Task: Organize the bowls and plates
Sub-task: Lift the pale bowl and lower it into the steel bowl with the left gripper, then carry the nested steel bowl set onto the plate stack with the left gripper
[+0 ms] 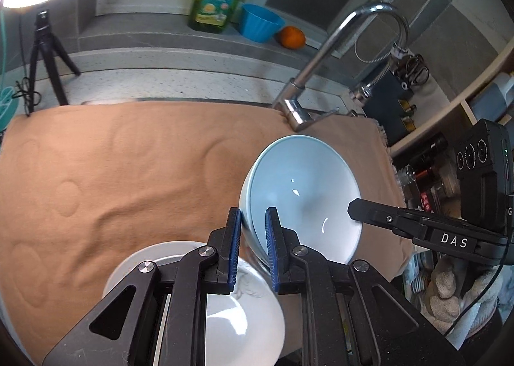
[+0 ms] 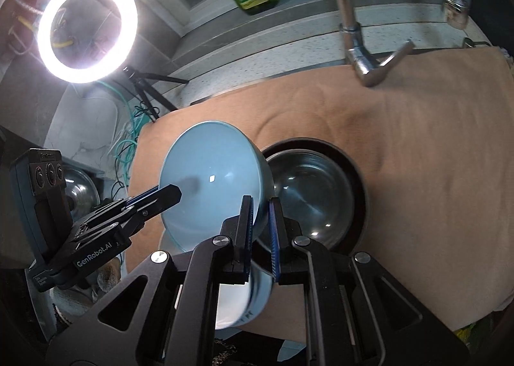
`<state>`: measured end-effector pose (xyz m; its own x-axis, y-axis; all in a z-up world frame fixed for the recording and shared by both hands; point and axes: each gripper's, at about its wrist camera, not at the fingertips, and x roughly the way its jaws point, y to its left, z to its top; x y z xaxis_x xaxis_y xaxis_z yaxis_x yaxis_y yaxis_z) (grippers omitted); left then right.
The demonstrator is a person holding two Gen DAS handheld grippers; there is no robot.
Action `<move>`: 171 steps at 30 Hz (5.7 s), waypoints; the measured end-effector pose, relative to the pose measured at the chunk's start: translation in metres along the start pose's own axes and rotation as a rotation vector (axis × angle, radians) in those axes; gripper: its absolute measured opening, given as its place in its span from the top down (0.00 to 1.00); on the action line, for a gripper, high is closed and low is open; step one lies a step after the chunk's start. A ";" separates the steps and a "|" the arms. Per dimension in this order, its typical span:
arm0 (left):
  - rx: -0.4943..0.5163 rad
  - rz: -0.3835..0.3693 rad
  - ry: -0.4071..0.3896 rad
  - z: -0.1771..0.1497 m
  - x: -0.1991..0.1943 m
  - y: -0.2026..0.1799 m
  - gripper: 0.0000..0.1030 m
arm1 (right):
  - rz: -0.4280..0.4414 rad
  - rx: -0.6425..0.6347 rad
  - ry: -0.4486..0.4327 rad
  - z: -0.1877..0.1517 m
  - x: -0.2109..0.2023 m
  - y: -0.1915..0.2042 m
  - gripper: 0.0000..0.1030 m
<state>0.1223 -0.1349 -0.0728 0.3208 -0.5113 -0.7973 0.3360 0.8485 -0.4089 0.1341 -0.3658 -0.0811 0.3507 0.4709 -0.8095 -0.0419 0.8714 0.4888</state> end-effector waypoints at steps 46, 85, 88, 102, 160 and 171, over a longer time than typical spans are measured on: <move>0.119 0.083 0.101 -0.010 0.053 -0.033 0.87 | -0.094 0.009 0.047 -0.017 0.020 -0.054 0.90; -0.060 -0.040 0.154 -0.013 0.063 0.015 0.91 | 0.075 0.220 0.018 -0.030 0.032 -0.106 0.84; -0.055 -0.036 0.152 -0.013 0.063 0.015 0.91 | 0.076 0.221 0.018 -0.029 0.031 -0.107 0.85; -0.037 -0.021 0.129 -0.010 0.056 0.011 0.91 | 0.073 0.218 0.022 -0.027 0.028 -0.103 0.86; -0.139 0.080 -0.010 -0.105 -0.058 0.083 0.91 | 0.132 -0.007 0.084 -0.103 0.036 0.035 0.86; -0.126 0.078 -0.019 -0.110 -0.057 0.085 0.92 | 0.095 -0.046 0.065 -0.109 0.035 0.043 0.86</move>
<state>0.0349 -0.0190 -0.1114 0.3583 -0.4447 -0.8209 0.1959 0.8955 -0.3997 0.0425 -0.2970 -0.1240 0.2821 0.5585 -0.7801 -0.1155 0.8270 0.5503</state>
